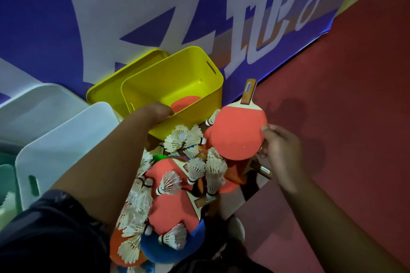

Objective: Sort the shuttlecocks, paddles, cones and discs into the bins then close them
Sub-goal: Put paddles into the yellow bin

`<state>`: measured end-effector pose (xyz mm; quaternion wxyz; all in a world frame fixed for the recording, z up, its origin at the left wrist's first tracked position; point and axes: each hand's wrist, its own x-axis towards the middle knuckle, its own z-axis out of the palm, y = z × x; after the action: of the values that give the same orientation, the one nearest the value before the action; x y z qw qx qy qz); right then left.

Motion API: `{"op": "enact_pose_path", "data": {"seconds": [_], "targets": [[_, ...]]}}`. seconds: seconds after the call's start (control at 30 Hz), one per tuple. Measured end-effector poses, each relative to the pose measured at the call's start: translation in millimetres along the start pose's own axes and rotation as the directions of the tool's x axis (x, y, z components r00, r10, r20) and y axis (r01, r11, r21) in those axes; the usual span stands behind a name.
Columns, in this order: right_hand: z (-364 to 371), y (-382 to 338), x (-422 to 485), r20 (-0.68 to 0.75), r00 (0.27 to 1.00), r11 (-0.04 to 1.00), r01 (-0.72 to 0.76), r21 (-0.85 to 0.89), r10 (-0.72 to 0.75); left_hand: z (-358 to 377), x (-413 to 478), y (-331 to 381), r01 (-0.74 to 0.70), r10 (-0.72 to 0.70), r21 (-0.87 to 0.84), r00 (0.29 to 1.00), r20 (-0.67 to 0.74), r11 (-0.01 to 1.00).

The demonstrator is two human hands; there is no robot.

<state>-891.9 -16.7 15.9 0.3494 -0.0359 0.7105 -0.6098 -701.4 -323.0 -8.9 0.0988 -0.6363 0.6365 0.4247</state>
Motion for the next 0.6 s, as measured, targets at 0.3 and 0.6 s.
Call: {"op": "enact_pose_path", "data": {"seconds": [0.3,0.6], "targets": [[80.6,-45.8,1.8,0.123,0.992,0.999,-0.009,0.049,0.003,1.8,-29.7,-15.5,-0.265,0.259,0.258,0.964,0.059,0.929],[206.0,-47.5,40.9,0.163,0.976,0.989,-0.145,-0.027,0.147,-17.2,-99.2,-69.3,-0.396,0.403,0.083,0.874,-0.272,0.914]]}}
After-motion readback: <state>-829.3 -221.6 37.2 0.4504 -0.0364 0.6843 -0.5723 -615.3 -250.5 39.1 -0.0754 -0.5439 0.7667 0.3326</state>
